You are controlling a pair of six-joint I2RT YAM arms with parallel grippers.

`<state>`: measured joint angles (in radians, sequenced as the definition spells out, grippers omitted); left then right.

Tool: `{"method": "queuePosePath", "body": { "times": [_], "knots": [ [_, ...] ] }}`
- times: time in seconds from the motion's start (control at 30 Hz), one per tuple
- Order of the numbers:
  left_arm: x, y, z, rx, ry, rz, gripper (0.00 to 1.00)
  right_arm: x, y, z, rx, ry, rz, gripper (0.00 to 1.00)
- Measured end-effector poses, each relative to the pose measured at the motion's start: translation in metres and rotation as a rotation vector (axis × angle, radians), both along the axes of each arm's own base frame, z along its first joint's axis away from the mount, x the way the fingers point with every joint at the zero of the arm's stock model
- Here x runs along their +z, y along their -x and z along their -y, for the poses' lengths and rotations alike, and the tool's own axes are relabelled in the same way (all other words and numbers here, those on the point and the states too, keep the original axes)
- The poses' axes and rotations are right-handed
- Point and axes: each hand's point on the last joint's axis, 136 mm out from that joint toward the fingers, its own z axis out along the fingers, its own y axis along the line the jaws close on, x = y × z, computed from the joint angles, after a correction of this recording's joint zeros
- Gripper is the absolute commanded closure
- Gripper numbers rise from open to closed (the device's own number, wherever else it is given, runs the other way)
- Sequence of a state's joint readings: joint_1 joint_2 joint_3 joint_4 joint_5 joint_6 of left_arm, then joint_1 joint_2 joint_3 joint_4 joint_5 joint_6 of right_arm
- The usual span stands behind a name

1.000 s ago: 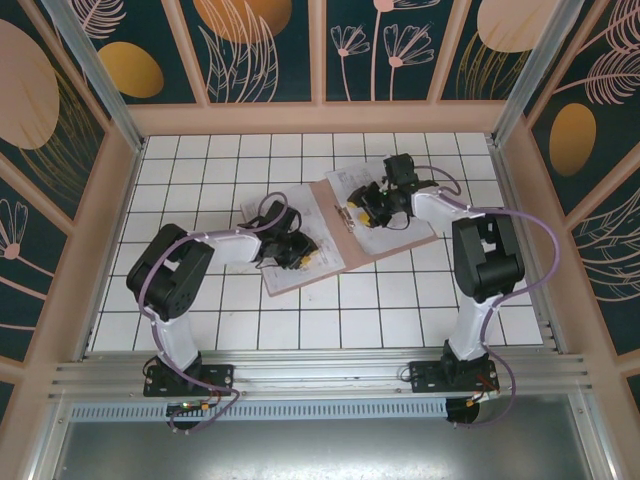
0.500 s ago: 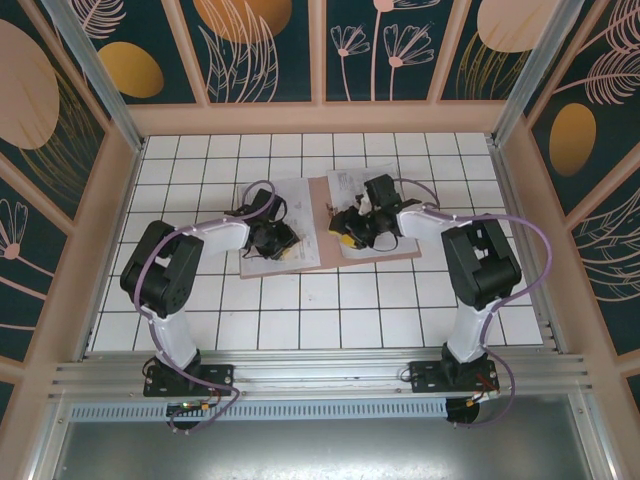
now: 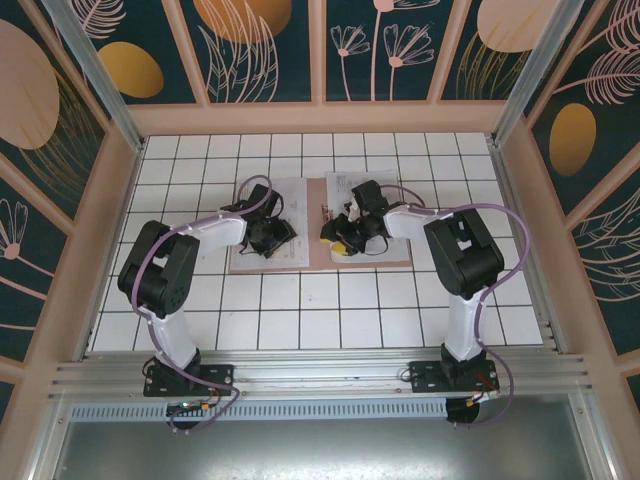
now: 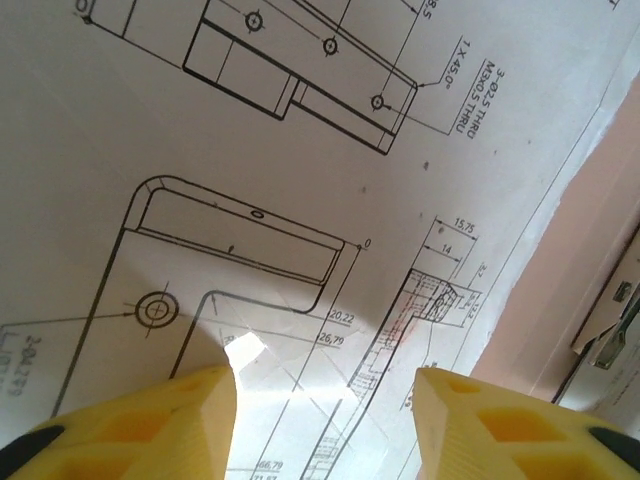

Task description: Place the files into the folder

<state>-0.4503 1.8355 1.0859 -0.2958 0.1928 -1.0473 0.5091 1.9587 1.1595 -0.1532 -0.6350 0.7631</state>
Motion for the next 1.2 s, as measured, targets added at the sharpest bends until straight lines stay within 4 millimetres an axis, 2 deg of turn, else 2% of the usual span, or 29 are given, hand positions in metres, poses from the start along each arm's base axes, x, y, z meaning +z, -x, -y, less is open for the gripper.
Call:
{"method": "queuePosePath", "body": {
  "times": [0.17, 0.33, 0.57, 0.77, 1.0, 1.2],
  "knots": [
    [0.015, 0.003, -0.005, 0.002, 0.001, 0.009, 0.41, 0.004, 0.003, -0.01, 0.023, -0.008, 0.013, 0.51],
    [0.027, -0.002, -0.026, 0.031, -0.015, 0.029, 0.38, 0.002, 0.003, -0.011, 0.024, -0.007, 0.011, 0.51],
    [0.031, -0.005, -0.085, 0.104, -0.064, 0.024, 0.29, -0.008, 0.005, -0.01, 0.026, 0.01, -0.012, 0.52],
    [0.023, -0.005, -0.131, 0.13, -0.127, 0.01, 0.25, -0.011, 0.006, -0.008, 0.04, 0.033, -0.009, 0.53],
    [0.004, -0.001, -0.137, 0.044, -0.169, -0.019, 0.23, -0.013, 0.006, -0.007, 0.053, 0.049, -0.002, 0.53],
    [-0.004, -0.002, -0.131, -0.013, -0.152, -0.019, 0.24, -0.014, 0.006, -0.007, 0.054, 0.051, -0.006, 0.53]
  ]
}}
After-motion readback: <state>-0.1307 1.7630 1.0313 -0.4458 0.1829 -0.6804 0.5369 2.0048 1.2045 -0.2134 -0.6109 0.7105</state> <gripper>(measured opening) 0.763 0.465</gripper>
